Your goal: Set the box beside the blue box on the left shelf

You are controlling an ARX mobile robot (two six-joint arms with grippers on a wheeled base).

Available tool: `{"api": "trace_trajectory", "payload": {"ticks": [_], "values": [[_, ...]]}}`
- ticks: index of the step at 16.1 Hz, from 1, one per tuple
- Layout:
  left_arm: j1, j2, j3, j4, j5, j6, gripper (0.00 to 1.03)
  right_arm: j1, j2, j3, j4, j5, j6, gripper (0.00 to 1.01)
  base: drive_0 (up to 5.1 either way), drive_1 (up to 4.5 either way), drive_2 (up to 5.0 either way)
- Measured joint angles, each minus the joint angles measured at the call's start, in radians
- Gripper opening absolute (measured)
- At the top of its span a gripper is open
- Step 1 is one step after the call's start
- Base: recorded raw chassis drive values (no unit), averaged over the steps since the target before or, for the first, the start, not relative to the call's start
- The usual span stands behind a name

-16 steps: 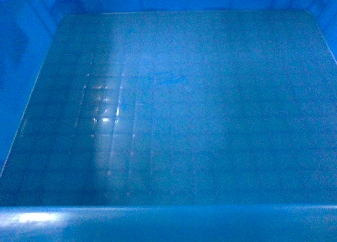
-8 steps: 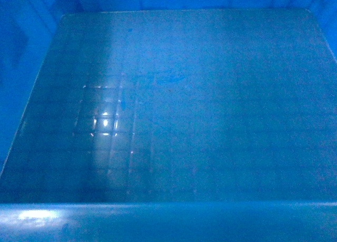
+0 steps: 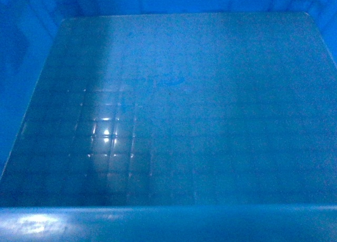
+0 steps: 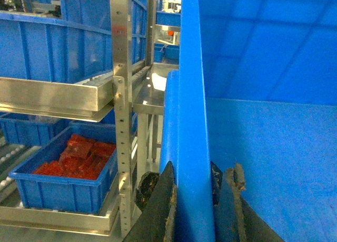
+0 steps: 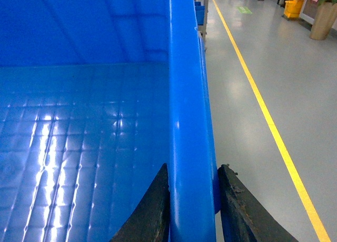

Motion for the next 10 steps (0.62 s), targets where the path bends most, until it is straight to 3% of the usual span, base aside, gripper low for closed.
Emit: {"api": "trace_trajectory", "payload": {"ticks": [1, 10], "values": [[0.0, 0.002, 0.0, 0.005, 0.003, -0.001, 0.1, 0.0, -0.002, 0.0, 0.005, 0.004, -0.001, 0.2, 0.0, 0.0, 0.0], [0.0, 0.0, 0.0, 0.006, 0.003, 0.0, 0.1, 0.0, -0.002, 0.0, 0.003, 0.004, -0.001, 0.2, -4.9, 1.42, 3.4]]}}
